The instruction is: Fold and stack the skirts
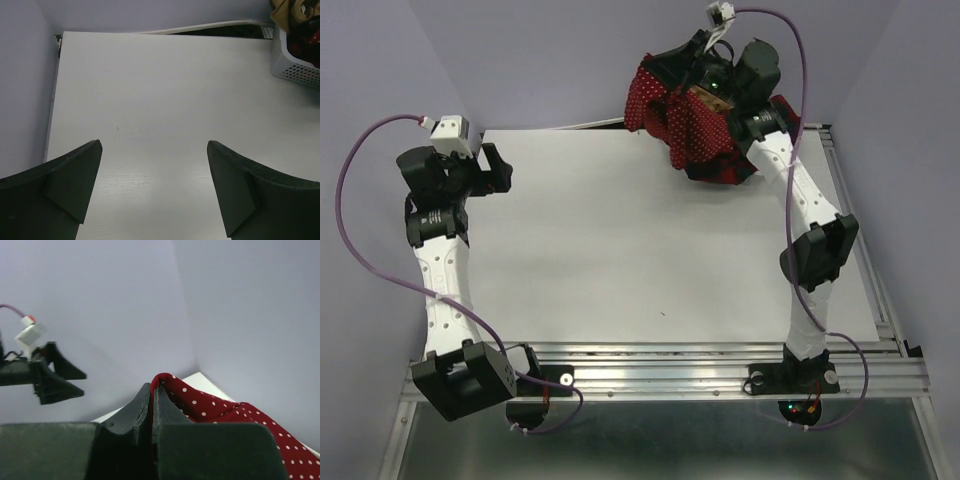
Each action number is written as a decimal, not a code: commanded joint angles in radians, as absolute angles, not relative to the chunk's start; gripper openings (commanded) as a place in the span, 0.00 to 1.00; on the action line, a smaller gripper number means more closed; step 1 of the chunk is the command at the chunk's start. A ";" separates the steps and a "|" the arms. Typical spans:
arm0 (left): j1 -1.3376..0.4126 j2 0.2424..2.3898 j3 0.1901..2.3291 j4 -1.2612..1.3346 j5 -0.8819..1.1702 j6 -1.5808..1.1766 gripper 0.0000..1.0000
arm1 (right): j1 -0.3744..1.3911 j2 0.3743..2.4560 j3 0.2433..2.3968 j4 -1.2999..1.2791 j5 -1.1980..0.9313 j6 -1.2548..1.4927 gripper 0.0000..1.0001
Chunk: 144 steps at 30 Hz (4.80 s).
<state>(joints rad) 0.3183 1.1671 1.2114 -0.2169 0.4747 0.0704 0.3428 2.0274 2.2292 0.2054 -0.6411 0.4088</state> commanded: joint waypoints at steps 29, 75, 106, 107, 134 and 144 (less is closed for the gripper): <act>0.235 1.201 1.007 -0.661 0.603 0.840 0.96 | 0.356 1.645 1.140 -0.141 -0.528 0.033 1.00; 0.026 1.683 1.140 -0.497 0.739 0.433 0.00 | 0.735 1.887 1.410 -0.327 -0.241 -0.341 0.64; 0.031 1.600 1.183 -0.489 0.624 0.457 0.00 | 0.629 1.812 1.569 -0.512 -0.229 -0.482 0.01; 0.032 1.597 1.184 -0.494 0.621 0.460 0.00 | 0.629 1.803 1.565 -0.518 -0.226 -0.485 0.01; 0.032 1.227 1.094 -0.181 0.290 0.459 0.00 | 0.335 1.790 1.792 -0.536 -0.278 -0.233 0.01; 0.034 1.200 1.290 -0.074 0.343 0.588 0.00 | 0.288 1.787 1.993 -0.311 -0.239 -0.190 0.01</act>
